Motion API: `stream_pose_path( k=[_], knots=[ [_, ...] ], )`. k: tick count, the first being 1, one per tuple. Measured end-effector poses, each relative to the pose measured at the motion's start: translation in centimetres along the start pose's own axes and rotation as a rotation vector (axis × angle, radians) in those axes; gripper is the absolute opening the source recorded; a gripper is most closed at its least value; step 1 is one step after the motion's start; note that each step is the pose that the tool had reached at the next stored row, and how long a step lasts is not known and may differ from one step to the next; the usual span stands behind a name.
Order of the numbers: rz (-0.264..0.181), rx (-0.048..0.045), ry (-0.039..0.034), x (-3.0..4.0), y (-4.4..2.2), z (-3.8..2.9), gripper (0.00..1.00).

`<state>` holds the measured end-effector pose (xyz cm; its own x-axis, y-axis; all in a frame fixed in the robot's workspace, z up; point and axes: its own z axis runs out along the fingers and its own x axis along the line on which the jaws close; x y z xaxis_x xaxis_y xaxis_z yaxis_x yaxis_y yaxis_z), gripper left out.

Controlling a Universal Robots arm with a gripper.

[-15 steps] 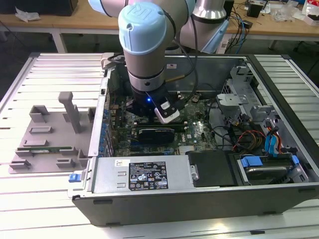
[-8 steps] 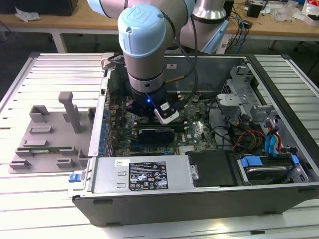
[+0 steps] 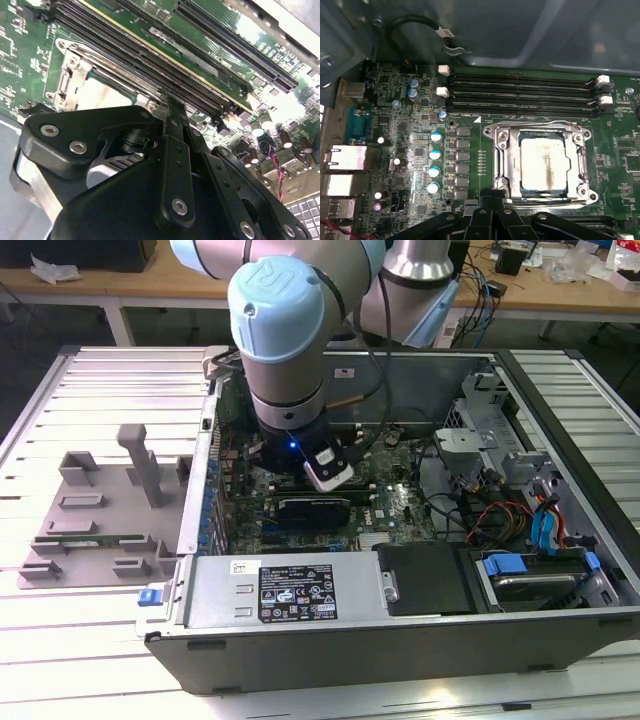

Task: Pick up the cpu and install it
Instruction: 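Install the second cpu locking lever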

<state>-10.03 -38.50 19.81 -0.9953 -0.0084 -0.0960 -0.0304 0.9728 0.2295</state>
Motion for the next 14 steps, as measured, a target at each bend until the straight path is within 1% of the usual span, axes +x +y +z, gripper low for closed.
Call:
stream_pose_path(
  k=[3,5,11,13,14],
  knots=[
    [0.000,-0.0006,-0.0006,0.32,0.06,0.03,0.11],
    [0.000,-0.0008,-0.0015,0.69,0.18,0.12,0.11],
    [0.000,0.0004,-0.0014,0.72,0.36,0.26,0.11],
    [0.000,0.0042,-0.0014,0.72,0.40,0.25,0.11],
    [-0.002,0.0185,-0.0010,0.72,0.41,0.26,0.11]
  ],
)
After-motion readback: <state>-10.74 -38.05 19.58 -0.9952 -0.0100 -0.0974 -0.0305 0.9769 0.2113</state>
